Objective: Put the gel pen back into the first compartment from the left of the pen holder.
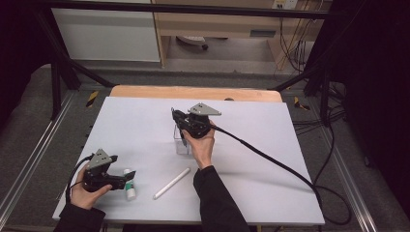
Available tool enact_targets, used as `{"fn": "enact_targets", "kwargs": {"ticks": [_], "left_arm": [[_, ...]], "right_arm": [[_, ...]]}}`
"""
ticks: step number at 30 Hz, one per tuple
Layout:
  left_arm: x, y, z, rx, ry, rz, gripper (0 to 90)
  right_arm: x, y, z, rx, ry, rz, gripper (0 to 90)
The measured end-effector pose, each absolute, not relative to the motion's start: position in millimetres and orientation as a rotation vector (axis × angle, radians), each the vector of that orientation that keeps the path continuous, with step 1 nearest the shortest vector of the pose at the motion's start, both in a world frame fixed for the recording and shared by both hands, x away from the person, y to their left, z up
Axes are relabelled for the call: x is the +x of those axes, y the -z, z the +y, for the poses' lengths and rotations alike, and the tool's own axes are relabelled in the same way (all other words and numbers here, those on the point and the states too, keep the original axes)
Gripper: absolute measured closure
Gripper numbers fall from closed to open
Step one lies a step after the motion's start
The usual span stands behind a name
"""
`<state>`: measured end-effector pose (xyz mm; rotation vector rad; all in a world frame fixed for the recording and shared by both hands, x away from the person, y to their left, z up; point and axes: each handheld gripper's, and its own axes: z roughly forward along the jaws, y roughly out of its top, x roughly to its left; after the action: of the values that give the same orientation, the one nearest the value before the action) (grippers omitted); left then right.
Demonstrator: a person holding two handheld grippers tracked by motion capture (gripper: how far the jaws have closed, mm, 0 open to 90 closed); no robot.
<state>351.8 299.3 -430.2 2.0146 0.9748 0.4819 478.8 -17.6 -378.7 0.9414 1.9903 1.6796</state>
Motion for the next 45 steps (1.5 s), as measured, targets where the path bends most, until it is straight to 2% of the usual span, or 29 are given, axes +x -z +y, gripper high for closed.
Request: {"fn": "enact_targets", "kwargs": {"ticks": [15, 23, 38, 45], "left_arm": [[352, 431, 298, 2.017, -0.48, 0.975, 5.8], [352, 430, 298, 2.018, -0.482, 0.973, 5.7], [352, 432, 296, 2.028, -0.477, 0.975, 5.8], [352, 432, 294, 2.032, -0.474, 0.974, 5.7]], "right_arm": [[473, 391, -25, 0.927, -1.591, 2.092, 78.2], [464, 377, -35, 0.894, -1.57, 2.138, 63.2], [441, 362, -80, 0.924, -1.451, 2.281, 23.1], [428, 360, -107, 0.944, -1.44, 2.293, 12.3]]}}
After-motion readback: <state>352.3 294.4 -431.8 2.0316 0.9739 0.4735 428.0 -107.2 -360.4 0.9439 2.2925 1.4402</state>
